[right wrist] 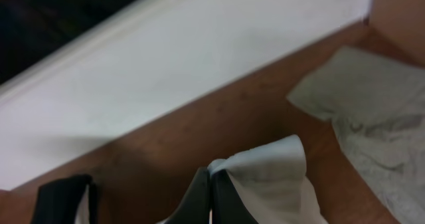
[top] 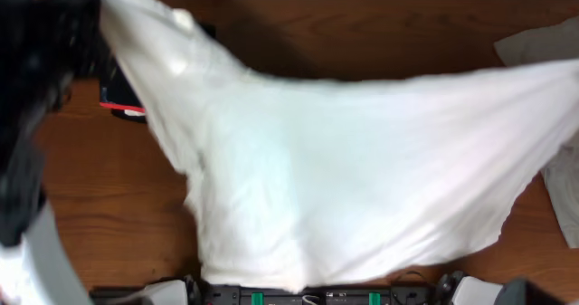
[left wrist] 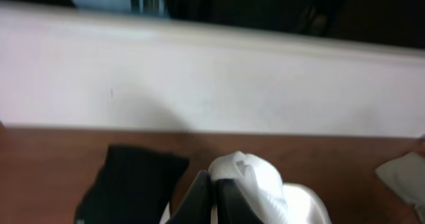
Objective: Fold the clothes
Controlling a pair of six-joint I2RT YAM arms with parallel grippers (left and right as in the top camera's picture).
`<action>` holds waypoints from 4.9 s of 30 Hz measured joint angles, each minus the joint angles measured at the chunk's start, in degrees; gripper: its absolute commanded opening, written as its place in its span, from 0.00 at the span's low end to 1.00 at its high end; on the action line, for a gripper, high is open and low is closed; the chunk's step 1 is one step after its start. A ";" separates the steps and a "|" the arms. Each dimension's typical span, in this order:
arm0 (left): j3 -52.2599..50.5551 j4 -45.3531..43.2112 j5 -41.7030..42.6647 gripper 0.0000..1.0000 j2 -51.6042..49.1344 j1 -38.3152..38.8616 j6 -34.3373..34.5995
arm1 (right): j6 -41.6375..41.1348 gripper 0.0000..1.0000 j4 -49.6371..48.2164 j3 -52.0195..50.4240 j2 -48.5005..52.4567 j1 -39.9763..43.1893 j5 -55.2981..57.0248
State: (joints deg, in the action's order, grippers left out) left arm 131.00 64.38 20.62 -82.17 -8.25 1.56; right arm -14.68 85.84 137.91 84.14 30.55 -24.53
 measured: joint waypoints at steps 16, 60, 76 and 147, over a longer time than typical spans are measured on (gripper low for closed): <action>-0.11 -6.64 -0.02 0.06 -18.25 7.13 -3.37 | 3.91 0.01 -5.79 -0.09 22.75 -2.89 0.46; 7.63 -2.91 -3.02 0.06 26.16 7.93 1.92 | 1.27 0.01 -0.59 2.05 -19.67 -5.16 6.56; 18.43 -3.50 -3.02 0.06 26.69 7.93 2.95 | -2.51 0.01 1.49 12.63 -20.09 -5.16 9.86; 17.42 -30.36 -3.04 0.54 -66.93 9.53 -1.79 | -0.98 0.99 -37.31 10.80 71.69 -19.06 13.90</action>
State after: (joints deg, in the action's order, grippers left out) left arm 148.42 34.02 17.58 -149.10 1.28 -0.23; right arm -15.66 48.53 148.70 155.83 11.49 -10.63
